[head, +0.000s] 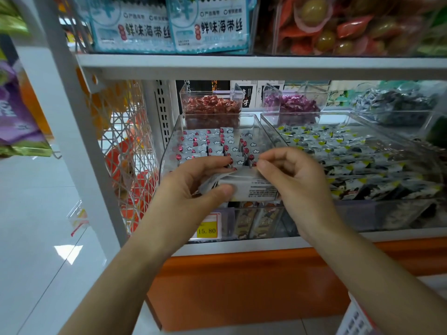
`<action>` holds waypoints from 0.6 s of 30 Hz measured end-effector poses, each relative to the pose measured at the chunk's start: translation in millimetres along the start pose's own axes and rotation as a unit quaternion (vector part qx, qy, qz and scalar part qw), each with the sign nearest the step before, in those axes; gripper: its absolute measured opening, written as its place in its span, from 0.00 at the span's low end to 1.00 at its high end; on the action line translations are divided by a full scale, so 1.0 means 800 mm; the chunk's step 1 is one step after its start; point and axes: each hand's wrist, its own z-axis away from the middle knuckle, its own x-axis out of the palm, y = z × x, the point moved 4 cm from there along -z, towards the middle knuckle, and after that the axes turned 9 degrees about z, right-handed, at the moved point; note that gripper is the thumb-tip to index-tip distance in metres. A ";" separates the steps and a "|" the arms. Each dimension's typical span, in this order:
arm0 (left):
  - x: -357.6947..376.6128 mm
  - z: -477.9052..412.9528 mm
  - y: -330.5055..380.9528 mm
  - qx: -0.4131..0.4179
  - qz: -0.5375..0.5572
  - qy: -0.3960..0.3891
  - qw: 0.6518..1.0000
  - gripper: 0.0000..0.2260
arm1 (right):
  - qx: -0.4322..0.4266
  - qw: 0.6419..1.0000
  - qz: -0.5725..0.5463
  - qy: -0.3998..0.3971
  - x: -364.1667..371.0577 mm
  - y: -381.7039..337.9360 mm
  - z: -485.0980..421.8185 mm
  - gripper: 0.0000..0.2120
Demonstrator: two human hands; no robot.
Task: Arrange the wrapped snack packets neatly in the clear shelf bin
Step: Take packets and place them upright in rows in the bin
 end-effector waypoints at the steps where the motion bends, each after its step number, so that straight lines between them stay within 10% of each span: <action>1: -0.001 0.000 -0.001 0.003 -0.005 0.008 1.000 0.15 | 0.002 1.000 0.000 -0.004 0.000 0.001 0.000 0.04; 8: -0.026 -0.005 0.002 0.011 -0.005 0.131 0.991 0.12 | 0.019 0.987 -0.080 -0.137 0.014 0.005 0.001 0.18; 13: -0.069 -0.018 0.015 0.119 -0.308 0.208 0.921 0.15 | 0.011 0.995 -0.088 -0.048 0.008 -0.003 -0.017 0.12; 18: -0.073 -0.028 -0.030 0.033 -0.451 0.109 0.885 0.22 | -0.042 0.996 0.068 -0.047 0.043 -0.016 -0.061 0.12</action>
